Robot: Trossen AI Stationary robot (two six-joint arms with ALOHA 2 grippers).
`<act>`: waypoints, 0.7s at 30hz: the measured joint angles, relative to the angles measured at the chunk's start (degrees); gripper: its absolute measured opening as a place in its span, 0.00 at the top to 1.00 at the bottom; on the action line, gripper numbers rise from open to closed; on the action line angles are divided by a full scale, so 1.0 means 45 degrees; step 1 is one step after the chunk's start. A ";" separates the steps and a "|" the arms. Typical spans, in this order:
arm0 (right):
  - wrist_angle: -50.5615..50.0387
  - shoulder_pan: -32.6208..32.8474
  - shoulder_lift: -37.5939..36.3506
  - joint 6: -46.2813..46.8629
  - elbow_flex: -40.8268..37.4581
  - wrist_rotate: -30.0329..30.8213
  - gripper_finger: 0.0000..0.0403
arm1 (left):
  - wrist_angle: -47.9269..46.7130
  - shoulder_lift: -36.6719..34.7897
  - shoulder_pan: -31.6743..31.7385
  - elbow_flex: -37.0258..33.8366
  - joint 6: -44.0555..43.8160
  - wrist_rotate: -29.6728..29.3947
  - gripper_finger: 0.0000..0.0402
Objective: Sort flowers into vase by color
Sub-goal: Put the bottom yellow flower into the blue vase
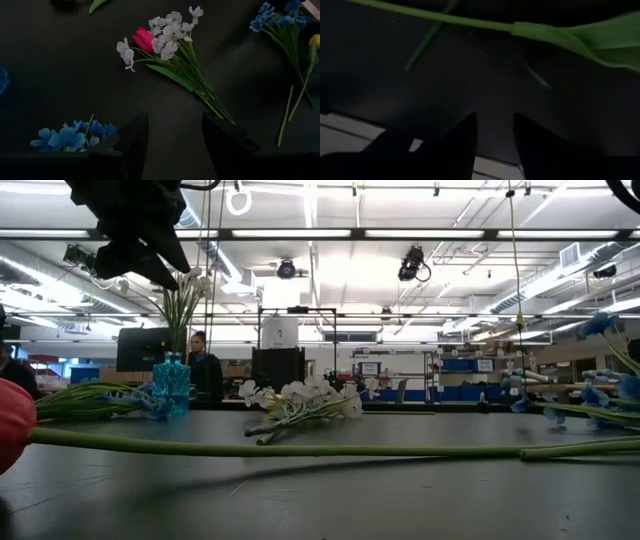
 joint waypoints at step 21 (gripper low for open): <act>-0.3347 -0.0690 0.0128 -1.2857 0.0019 0.1900 0.66 | -0.0010 0.0003 -0.0060 0.0000 0.0347 -0.0150 0.53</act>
